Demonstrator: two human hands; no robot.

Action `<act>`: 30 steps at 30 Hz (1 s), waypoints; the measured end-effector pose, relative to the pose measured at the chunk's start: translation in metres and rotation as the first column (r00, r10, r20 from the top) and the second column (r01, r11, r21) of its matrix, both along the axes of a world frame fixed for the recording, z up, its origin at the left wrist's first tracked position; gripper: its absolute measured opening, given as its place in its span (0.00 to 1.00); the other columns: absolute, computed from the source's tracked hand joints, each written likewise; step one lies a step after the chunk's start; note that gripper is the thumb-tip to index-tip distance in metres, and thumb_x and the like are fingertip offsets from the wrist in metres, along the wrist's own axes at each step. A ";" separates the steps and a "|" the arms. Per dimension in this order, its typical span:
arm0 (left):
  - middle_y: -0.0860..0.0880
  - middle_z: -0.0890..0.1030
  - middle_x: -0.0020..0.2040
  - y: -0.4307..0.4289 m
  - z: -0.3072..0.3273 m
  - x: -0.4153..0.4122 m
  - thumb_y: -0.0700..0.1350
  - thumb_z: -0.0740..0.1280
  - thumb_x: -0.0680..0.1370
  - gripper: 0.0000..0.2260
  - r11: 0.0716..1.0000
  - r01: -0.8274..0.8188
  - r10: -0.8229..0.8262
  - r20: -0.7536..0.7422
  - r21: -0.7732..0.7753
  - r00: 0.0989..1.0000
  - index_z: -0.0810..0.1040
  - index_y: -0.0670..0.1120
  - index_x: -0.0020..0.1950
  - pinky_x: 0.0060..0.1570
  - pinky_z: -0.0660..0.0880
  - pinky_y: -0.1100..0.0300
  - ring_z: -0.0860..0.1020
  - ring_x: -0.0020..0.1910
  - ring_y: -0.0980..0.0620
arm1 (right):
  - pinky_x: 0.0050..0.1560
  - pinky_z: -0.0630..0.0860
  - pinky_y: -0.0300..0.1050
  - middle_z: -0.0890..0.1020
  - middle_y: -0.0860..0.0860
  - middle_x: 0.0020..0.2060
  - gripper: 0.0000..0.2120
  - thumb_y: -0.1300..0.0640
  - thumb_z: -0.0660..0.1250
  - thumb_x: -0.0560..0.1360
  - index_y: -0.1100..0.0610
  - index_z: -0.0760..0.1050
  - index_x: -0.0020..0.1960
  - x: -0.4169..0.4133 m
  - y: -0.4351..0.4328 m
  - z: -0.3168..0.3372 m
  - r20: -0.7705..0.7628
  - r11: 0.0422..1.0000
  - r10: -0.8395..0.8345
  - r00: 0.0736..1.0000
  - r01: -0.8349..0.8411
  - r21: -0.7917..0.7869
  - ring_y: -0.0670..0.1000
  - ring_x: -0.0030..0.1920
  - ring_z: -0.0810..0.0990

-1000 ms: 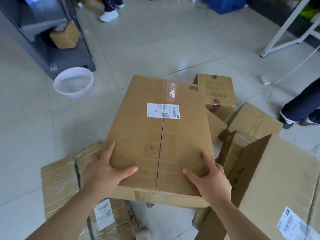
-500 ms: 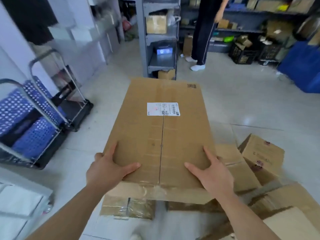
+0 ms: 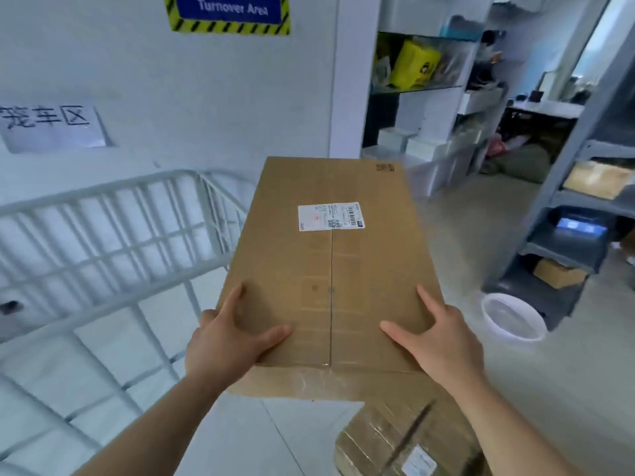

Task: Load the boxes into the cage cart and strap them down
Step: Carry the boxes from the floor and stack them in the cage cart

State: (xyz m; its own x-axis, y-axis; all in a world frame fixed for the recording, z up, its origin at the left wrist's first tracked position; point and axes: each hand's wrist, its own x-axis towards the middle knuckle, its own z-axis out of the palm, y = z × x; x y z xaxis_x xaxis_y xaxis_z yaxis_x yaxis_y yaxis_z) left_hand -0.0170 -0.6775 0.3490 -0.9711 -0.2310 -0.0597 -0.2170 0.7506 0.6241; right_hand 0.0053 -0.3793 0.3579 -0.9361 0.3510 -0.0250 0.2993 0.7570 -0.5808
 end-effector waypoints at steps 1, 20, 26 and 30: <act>0.54 0.67 0.56 -0.029 0.006 -0.001 0.82 0.60 0.49 0.51 0.999 -0.046 0.046 -0.009 0.000 0.999 0.50 0.72 0.70 0.47 0.74 0.54 0.76 0.53 0.48 | 0.52 0.71 0.48 0.70 0.47 0.65 0.48 0.23 0.63 0.58 0.36 0.55 0.74 -0.014 -0.029 0.007 -0.011 0.999 0.040 0.999 -0.040 -0.001 0.52 0.58 0.76; 0.46 0.72 0.59 -0.454 0.059 -0.045 0.84 0.58 0.50 0.52 0.800 -0.578 0.589 0.023 -0.160 0.808 0.53 0.67 0.72 0.35 0.74 0.59 0.76 0.38 0.50 | 0.59 0.74 0.54 0.73 0.45 0.66 0.50 0.22 0.64 0.55 0.37 0.56 0.74 -0.227 -0.497 0.051 -0.035 0.768 0.634 0.773 -0.634 -0.094 0.51 0.63 0.75; 0.45 0.72 0.60 -0.532 0.046 -0.099 0.84 0.57 0.49 0.52 0.708 -0.675 0.700 0.087 -0.207 0.708 0.54 0.68 0.70 0.34 0.71 0.61 0.74 0.36 0.52 | 0.53 0.72 0.47 0.72 0.44 0.67 0.49 0.23 0.65 0.56 0.37 0.58 0.73 -0.312 -0.597 0.033 -0.027 0.660 0.743 0.669 -0.739 -0.138 0.51 0.62 0.75; 0.44 0.72 0.63 -0.579 0.029 -0.129 0.84 0.57 0.47 0.55 0.653 -0.730 0.757 0.149 -0.204 0.636 0.54 0.67 0.72 0.37 0.74 0.59 0.72 0.35 0.53 | 0.51 0.70 0.46 0.71 0.43 0.68 0.49 0.24 0.66 0.56 0.39 0.59 0.73 -0.363 -0.659 0.016 0.013 0.588 0.804 0.594 -0.793 -0.160 0.50 0.64 0.74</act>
